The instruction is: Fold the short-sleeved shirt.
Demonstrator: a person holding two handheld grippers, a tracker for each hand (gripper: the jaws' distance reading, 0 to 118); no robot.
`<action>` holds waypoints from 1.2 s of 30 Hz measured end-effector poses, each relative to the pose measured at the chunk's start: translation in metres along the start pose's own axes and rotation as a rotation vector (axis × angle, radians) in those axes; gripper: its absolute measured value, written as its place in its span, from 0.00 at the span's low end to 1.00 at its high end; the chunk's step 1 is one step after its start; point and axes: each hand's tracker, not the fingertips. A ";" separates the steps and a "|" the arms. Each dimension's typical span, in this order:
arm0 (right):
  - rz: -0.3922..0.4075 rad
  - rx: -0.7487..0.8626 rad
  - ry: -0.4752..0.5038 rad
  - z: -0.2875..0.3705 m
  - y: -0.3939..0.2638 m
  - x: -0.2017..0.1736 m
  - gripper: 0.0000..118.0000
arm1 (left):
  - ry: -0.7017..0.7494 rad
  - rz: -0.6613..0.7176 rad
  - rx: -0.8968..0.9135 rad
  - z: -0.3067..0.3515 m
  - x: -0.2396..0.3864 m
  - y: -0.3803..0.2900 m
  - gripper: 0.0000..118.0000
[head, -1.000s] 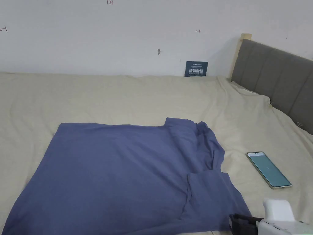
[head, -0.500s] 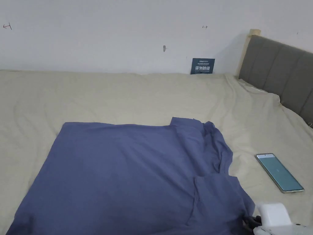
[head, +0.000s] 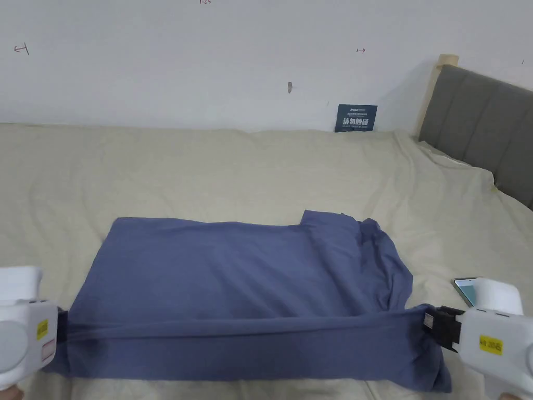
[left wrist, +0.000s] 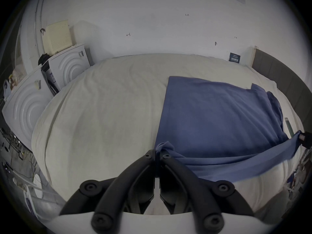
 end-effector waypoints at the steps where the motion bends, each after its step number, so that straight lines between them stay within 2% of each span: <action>1: -0.011 -0.012 0.006 -0.012 0.005 -0.001 0.07 | 0.010 -0.003 -0.006 -0.013 0.005 0.008 0.03; 3: -0.018 -0.043 -0.006 -0.033 0.016 -0.004 0.07 | 0.030 -0.020 -0.054 -0.037 0.011 0.017 0.03; 5: 0.015 -0.058 -0.032 -0.049 0.020 -0.009 0.07 | 0.039 -0.031 -0.065 -0.062 0.014 0.021 0.03; 6: 0.023 -0.061 -0.037 -0.055 0.021 -0.011 0.07 | 0.040 -0.028 -0.063 -0.068 0.016 0.022 0.07; 7: 0.027 -0.068 -0.039 -0.063 0.024 -0.008 0.09 | 0.041 -0.026 -0.061 -0.074 0.017 0.023 0.14; 8: 0.025 -0.074 -0.043 -0.067 0.025 -0.009 0.18 | 0.059 -0.021 -0.070 -0.077 0.018 0.024 0.30; 9: 0.024 -0.081 -0.046 -0.070 0.025 -0.007 0.43 | 0.073 -0.011 -0.076 -0.079 0.019 0.023 0.63; 10: 0.027 -0.092 -0.053 -0.072 0.025 -0.007 0.69 | 0.081 -0.008 -0.081 -0.079 0.018 0.023 0.86; 11: 0.025 -0.099 -0.065 -0.072 0.025 -0.005 0.85 | 0.079 -0.008 -0.085 -0.077 0.016 0.023 0.99; 17: 0.014 -0.024 -0.023 -0.034 0.021 0.000 0.87 | 0.028 -0.051 -0.012 -0.034 0.001 0.016 1.00; 22: 0.135 0.040 0.017 0.016 -0.001 -0.030 0.87 | 0.030 -0.114 0.040 0.019 -0.003 -0.016 1.00; 23: 0.171 0.044 0.018 0.020 -0.007 -0.035 0.85 | 0.021 -0.116 0.041 0.026 -0.004 -0.025 0.98; 24: 0.197 0.039 0.018 0.024 -0.014 -0.040 0.77 | 0.007 -0.123 0.041 0.034 -0.005 -0.035 0.90; 25: 0.220 0.019 0.036 0.026 -0.021 -0.045 0.61 | 0.009 -0.127 0.039 0.038 -0.003 -0.045 0.77; 26: 0.218 0.005 0.050 0.028 -0.027 -0.049 0.38 | 0.015 -0.128 0.033 0.039 -0.001 -0.053 0.56; 27: 0.201 0.000 0.051 0.027 -0.034 -0.053 0.08 | 0.027 -0.128 0.027 0.037 0.000 -0.063 0.23; 28: 0.178 -0.003 0.064 0.027 -0.041 -0.054 0.05 | 0.038 -0.120 0.014 0.035 0.001 -0.069 0.09; 30: 0.097 -0.042 0.141 0.031 -0.050 -0.054 0.05 | 0.024 -0.119 -0.054 0.031 0.001 -0.082 0.07; 32: 0.060 -0.069 0.186 0.030 -0.057 -0.056 0.00 | -0.003 -0.135 -0.065 0.031 0.001 -0.088 0.03; 33: 0.082 -0.066 0.158 0.029 -0.060 -0.058 0.00 | -0.008 -0.162 -0.003 0.034 0.001 -0.089 0.01; 36: 0.121 -0.077 0.115 0.025 -0.064 -0.058 0.00 | -0.010 -0.145 -0.007 0.029 -0.003 -0.078 0.00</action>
